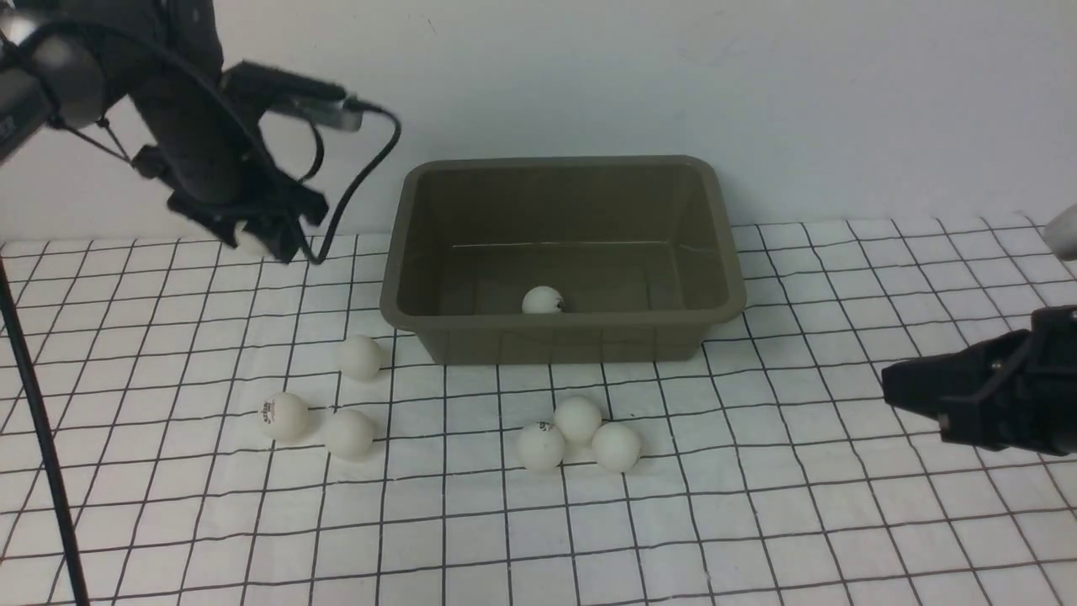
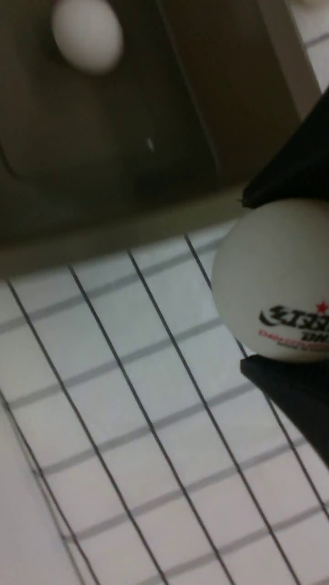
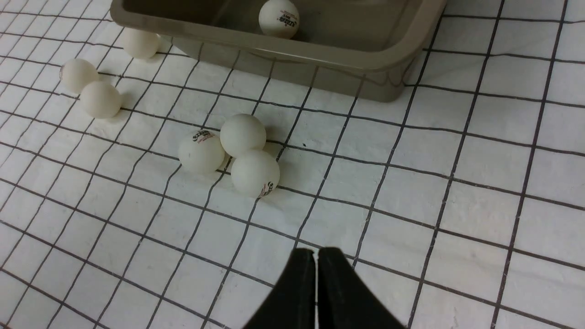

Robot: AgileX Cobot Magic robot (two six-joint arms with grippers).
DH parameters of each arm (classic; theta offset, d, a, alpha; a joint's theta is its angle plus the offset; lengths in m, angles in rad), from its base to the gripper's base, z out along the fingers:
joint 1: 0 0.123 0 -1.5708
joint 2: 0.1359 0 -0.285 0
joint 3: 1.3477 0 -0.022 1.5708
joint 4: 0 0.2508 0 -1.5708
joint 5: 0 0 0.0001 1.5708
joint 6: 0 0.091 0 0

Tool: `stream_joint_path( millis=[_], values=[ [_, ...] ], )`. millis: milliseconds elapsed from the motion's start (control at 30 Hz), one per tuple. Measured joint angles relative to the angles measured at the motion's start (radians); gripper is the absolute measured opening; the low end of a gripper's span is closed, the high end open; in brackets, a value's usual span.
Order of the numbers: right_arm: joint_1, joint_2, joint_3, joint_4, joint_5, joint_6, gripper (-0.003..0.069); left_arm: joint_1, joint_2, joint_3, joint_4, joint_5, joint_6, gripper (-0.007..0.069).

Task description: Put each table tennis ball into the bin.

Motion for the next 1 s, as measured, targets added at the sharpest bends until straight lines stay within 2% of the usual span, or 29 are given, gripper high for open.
stream_joint_path(
  millis=[267,467,633,767,867,1000],
  values=[
    [0.000,0.000,0.000,0.000,0.003,0.000,-0.0002,-0.173,0.056,-0.013,-0.035,-0.078,0.007,0.0351],
    [0.000,0.000,0.000,0.000,0.021,0.000,-0.0002,-0.221,0.111,-0.013,-0.030,-0.105,0.010,0.0351],
    [0.000,0.000,0.000,0.000,0.035,0.000,-0.0002,-0.250,0.164,-0.013,-0.014,-0.121,0.060,0.0353],
    [0.000,0.000,0.000,0.000,0.040,0.000,-0.0002,-0.254,0.184,-0.013,-0.011,-0.138,0.080,0.0391],
    [0.000,0.000,0.000,-0.001,0.047,0.000,-0.0002,-0.254,0.187,-0.013,-0.009,-0.153,0.076,0.0448],
    [0.000,0.000,0.000,-0.001,0.056,0.000,-0.0002,-0.250,0.187,-0.050,-0.004,-0.110,0.064,0.0505]
  ],
)
